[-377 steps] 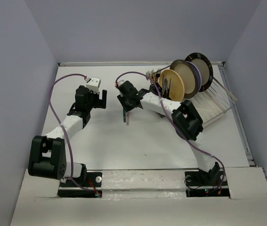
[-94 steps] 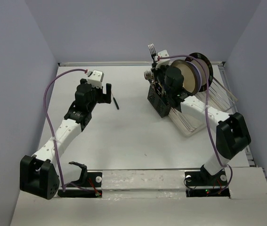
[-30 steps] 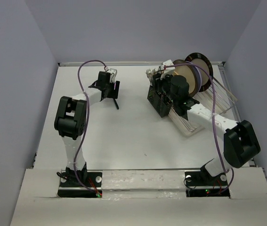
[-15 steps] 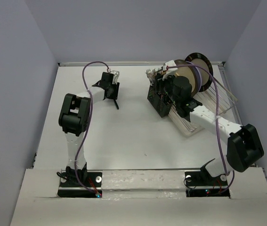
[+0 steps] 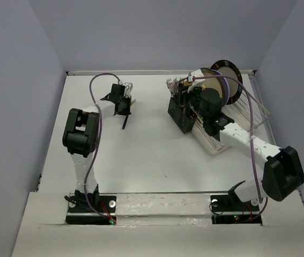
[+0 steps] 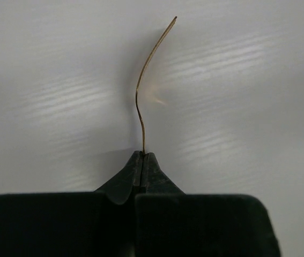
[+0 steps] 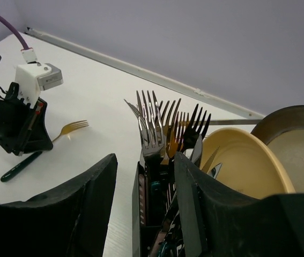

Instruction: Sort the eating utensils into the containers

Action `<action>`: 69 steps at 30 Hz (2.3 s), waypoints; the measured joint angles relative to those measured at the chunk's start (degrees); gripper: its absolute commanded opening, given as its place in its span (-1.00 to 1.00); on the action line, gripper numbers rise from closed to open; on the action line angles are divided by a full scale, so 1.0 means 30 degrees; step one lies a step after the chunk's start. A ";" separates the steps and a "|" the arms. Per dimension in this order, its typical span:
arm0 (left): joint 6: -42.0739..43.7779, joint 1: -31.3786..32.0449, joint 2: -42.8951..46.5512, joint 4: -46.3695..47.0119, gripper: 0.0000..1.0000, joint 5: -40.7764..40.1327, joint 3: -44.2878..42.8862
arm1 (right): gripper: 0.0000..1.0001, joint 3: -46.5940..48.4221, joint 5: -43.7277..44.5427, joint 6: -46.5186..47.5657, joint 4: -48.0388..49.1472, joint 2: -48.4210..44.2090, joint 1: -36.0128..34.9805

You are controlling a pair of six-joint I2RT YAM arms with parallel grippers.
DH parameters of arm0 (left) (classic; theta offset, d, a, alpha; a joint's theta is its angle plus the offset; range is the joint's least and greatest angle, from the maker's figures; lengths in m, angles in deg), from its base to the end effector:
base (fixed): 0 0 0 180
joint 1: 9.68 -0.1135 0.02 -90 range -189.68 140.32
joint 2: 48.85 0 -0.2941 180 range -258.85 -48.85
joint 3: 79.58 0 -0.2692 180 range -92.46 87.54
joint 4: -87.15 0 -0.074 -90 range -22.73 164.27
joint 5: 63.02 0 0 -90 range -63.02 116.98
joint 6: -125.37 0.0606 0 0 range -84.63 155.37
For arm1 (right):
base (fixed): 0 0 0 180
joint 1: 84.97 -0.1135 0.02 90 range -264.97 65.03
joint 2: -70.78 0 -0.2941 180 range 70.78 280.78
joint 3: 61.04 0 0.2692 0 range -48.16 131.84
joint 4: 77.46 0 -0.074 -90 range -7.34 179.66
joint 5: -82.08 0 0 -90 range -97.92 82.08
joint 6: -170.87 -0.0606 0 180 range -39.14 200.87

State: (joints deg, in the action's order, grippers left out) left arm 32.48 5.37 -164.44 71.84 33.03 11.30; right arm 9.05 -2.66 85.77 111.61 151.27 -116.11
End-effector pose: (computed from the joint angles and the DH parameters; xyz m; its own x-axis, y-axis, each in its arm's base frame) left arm 0.4697 -0.1329 0.1693 -0.6594 0.1254 -0.7412 0.3012 0.9474 -0.1077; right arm 0.3200 0.1868 0.3518 0.0175 -0.0888 -0.9959 -0.4366 0.8954 -0.0875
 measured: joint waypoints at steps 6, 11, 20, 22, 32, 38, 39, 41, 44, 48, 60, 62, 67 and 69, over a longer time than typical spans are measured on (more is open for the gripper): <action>-0.0262 -0.0911 0.4124 -0.0612 -1.00 0.2878 0.2980 | 0.24 0.0000 -0.3264 -0.0364 -0.1275 -0.0809 0.0000; -0.0160 -0.0976 1.0739 0.0328 -1.00 0.5537 0.3657 | 0.34 0.0736 -0.7031 -0.1792 -0.2280 -0.1734 0.0000; -0.0495 -0.0219 1.8979 0.5515 -1.00 1.0797 0.6003 | 0.85 0.1872 -1.3355 -0.5093 0.0000 -0.1559 -0.0007; -0.0714 0.0007 1.9088 0.5887 -1.00 1.1497 0.6207 | 0.84 0.1880 -1.4054 -0.5799 0.0954 -0.1290 -0.0058; -0.1129 0.1231 1.7726 0.5778 -1.00 1.1839 0.6579 | 0.64 0.2958 -1.5344 -0.9697 0.5574 0.2339 -0.0772; -0.1137 0.1785 1.7755 0.5887 -1.00 1.1774 0.6594 | 0.48 0.4022 -1.5263 -1.1453 0.7089 0.4087 -0.0772; -0.1137 0.1821 1.7755 0.5887 -1.00 1.1701 0.6594 | 0.37 0.4073 -1.5271 -1.1686 0.7410 0.4269 -0.0772; -0.1129 0.1821 1.7748 0.5887 -1.00 1.1540 0.6594 | 0.19 0.4124 -1.5351 -1.2109 0.7854 0.4488 -0.0772; -0.1129 0.1821 1.7748 0.6018 -1.00 1.1191 0.6674 | -0.41 0.4153 -1.5693 -1.2764 0.8429 0.4641 -0.0780; -0.1056 0.1807 1.7726 0.6054 -1.00 1.0907 0.6710 | -0.57 0.4248 -1.6028 -1.3398 0.9136 0.4721 -0.0896; -0.0976 0.1989 1.7660 0.6207 -1.00 1.0826 0.6798 | -1.00 0.4495 -1.6021 -1.4141 0.9748 0.5217 -0.0903; -0.0969 0.1989 1.7660 0.6215 -0.63 1.0819 0.6805 | -1.00 0.4488 -1.6028 -1.4141 0.9755 0.5217 -0.0903; -0.0554 0.2178 1.7551 0.5858 0.98 1.0156 0.6798 | -1.00 0.4488 -1.4513 -1.2437 0.8116 0.4889 -0.0933; -0.0219 0.2339 1.7435 0.5319 0.98 0.9275 0.6805 | -1.00 0.4488 -1.3253 -1.1147 0.6630 0.4371 -0.0998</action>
State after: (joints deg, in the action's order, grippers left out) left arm 31.82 12.38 -112.13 87.79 60.85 31.71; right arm 22.51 -42.42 52.33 131.50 164.39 -119.10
